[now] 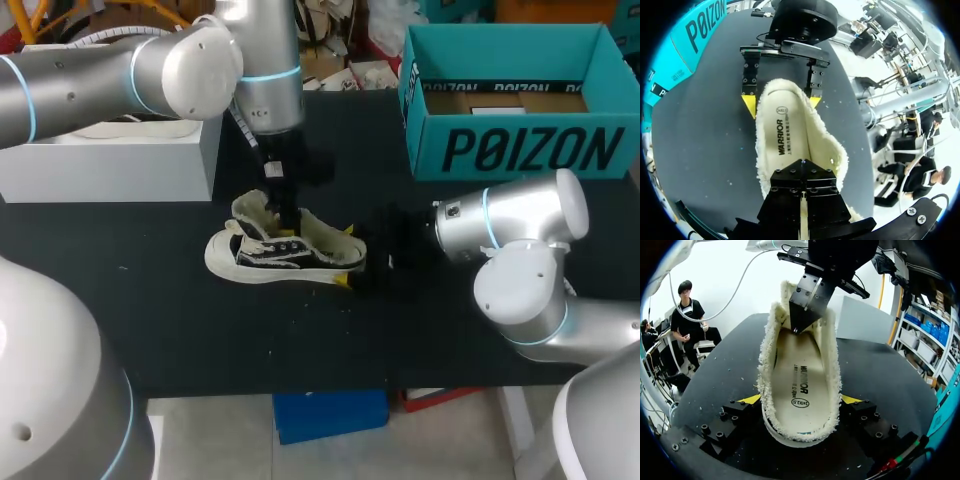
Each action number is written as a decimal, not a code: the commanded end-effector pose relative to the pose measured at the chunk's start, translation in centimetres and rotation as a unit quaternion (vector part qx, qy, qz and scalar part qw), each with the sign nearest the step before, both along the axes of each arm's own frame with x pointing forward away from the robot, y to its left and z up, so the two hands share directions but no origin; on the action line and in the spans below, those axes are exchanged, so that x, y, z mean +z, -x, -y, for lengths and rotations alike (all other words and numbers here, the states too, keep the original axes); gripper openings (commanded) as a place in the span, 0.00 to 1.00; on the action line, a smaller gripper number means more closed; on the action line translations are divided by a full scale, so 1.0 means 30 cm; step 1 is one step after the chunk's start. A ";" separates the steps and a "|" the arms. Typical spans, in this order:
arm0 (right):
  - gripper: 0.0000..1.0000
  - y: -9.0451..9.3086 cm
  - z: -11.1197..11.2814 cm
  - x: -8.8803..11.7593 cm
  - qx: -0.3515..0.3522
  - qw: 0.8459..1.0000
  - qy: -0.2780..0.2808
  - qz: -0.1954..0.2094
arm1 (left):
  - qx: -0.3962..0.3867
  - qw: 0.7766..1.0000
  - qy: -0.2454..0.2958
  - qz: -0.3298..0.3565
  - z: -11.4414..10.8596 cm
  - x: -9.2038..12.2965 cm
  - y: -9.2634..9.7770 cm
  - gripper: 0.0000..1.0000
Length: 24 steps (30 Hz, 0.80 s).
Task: Take the shoe out of the shoebox, open the shoe tongue, remove and reinsert the insole, then place the shoe into the shoebox
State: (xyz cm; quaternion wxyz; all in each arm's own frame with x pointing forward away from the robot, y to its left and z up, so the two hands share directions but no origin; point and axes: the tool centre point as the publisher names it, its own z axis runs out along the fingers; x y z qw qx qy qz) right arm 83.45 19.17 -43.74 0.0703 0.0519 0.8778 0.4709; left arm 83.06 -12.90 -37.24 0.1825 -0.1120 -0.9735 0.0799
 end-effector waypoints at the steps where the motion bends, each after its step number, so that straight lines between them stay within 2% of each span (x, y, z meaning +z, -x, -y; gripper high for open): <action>1: 0.00 0.002 0.006 -0.015 -0.001 1.000 0.001 0.000 | 0.002 1.000 0.001 0.000 0.001 -0.019 0.007 0.00; 15: 0.00 0.002 0.006 -0.015 -0.001 1.000 0.001 0.000 | -0.010 1.000 -0.004 -0.009 0.026 -0.070 0.058 0.00; 24: 0.00 0.002 0.006 -0.015 -0.001 1.000 0.001 0.000 | -0.008 1.000 -0.010 -0.013 0.015 -0.105 0.071 0.00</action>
